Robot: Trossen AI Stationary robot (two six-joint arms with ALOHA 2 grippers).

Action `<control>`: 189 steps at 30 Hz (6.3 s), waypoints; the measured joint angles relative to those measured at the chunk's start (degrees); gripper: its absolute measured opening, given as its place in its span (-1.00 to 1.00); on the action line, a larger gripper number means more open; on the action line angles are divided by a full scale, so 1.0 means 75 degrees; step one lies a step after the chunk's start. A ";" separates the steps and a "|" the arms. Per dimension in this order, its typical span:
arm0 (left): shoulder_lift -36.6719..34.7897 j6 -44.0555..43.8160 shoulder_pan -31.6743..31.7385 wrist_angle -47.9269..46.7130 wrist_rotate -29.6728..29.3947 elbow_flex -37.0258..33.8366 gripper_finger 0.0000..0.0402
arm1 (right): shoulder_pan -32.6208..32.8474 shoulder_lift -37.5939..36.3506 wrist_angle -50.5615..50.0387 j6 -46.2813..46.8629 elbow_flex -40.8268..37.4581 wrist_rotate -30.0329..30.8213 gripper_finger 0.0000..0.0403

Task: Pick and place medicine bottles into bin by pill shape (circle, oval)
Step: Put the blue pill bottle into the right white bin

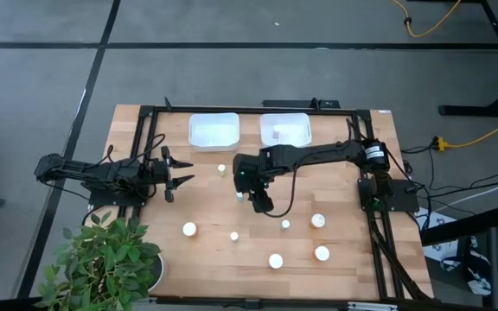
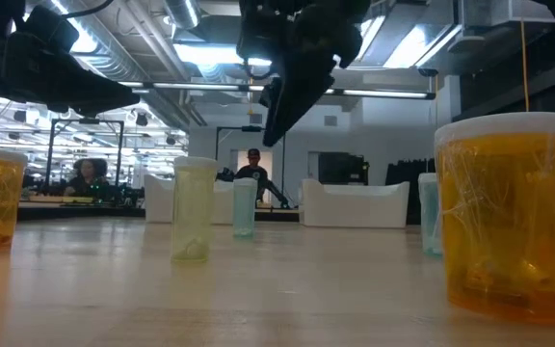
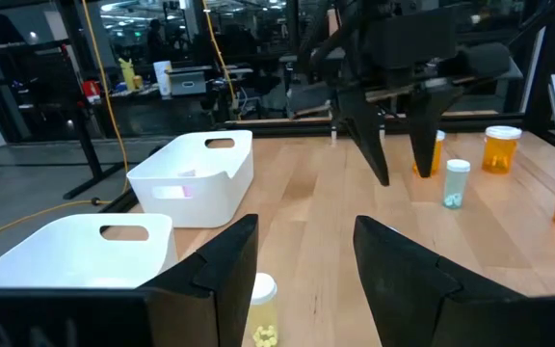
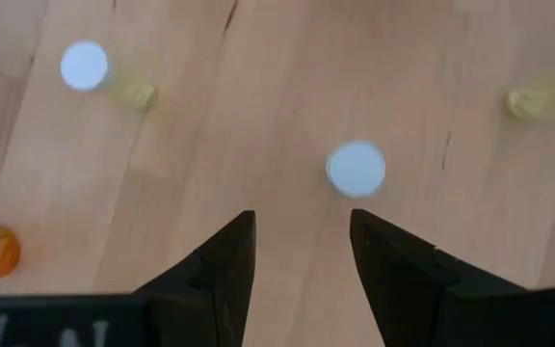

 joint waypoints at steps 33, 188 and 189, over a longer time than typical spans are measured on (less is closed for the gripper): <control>0.0003 0.0006 -0.0003 -0.0047 0.0003 0.0000 -0.17 | -0.0058 0.0440 0.1129 -0.0028 -0.0296 0.0551 -0.14; 0.0000 0.0012 -0.0002 -0.0044 0.0000 0.0001 -0.17 | -0.4498 -0.2416 0.1937 0.1988 -0.3986 0.2484 -0.41; 0.0003 0.0012 0.0000 -0.0041 0.0000 0.0000 -0.17 | -0.4497 -0.2390 0.2042 0.1988 -0.3986 0.2573 -0.41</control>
